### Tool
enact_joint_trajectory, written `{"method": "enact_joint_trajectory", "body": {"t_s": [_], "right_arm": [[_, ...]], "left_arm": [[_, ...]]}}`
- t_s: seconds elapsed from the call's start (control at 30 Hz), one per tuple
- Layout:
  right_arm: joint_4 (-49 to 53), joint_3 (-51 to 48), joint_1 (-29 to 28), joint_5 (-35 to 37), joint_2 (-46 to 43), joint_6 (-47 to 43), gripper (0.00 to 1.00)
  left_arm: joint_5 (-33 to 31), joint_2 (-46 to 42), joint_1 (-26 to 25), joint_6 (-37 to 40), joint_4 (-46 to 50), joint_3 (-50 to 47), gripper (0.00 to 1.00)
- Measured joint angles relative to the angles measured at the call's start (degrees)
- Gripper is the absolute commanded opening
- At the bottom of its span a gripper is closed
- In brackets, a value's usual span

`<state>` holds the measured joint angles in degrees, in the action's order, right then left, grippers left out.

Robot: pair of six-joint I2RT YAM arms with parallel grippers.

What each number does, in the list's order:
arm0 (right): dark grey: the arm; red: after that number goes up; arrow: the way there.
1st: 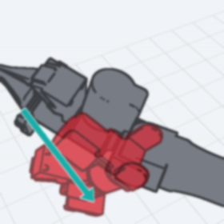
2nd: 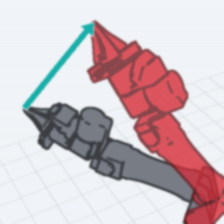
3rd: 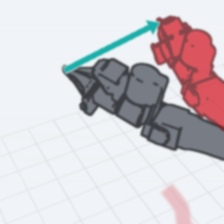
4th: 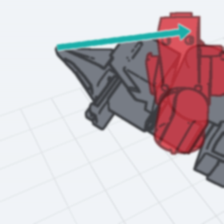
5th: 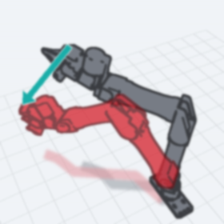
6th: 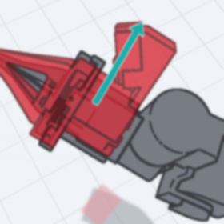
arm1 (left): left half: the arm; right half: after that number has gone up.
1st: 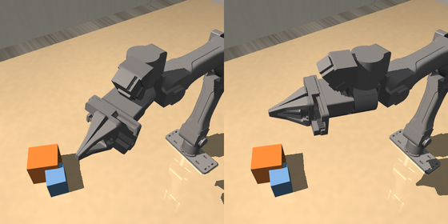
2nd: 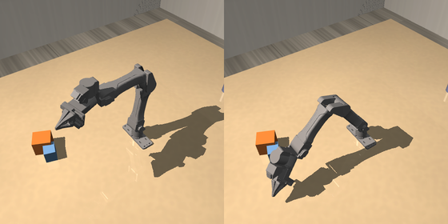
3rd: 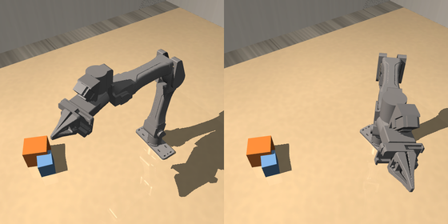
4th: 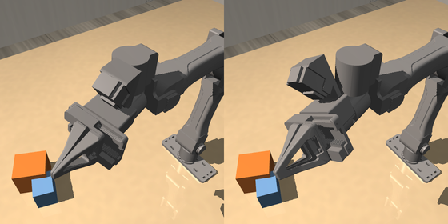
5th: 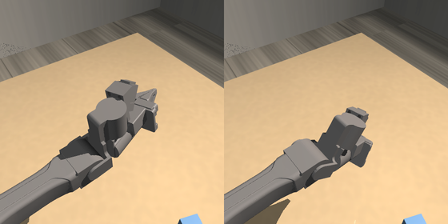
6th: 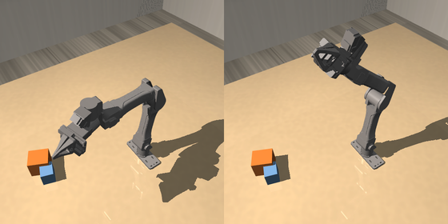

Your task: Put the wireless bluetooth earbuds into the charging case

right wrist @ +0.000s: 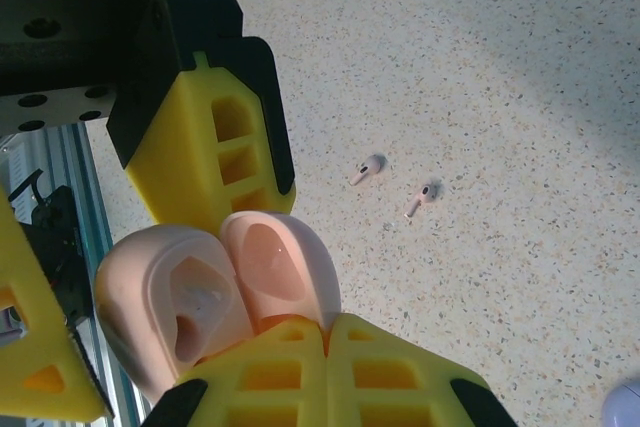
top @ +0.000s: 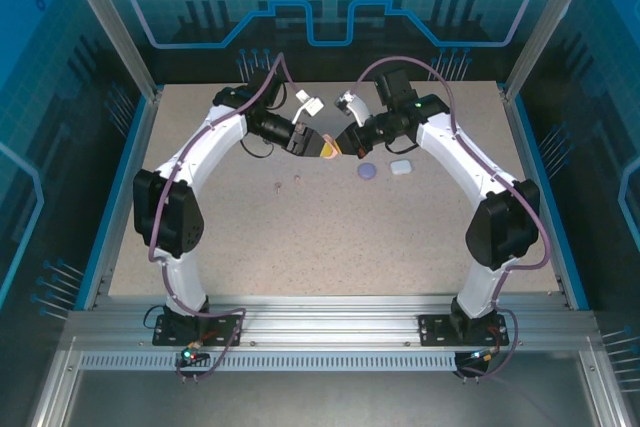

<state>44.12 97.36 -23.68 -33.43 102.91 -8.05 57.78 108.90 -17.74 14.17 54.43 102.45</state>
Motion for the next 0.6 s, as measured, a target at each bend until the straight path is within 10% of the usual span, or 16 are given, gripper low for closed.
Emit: {"method": "enact_joint_trajectory", "body": {"t_s": [0.33, 0.6], "right_arm": [[0.5, 0.2, 0.1, 0.2, 0.0, -0.2, 0.00], [0.7, 0.5, 0.1, 0.5, 0.0, -0.8, 0.00]], "left_arm": [[0.0, 0.9, 0.1, 1.1, 1.2, 1.0, 0.24], [0.9, 1.0, 0.2, 1.9, 1.7, 1.4, 0.54]]}}
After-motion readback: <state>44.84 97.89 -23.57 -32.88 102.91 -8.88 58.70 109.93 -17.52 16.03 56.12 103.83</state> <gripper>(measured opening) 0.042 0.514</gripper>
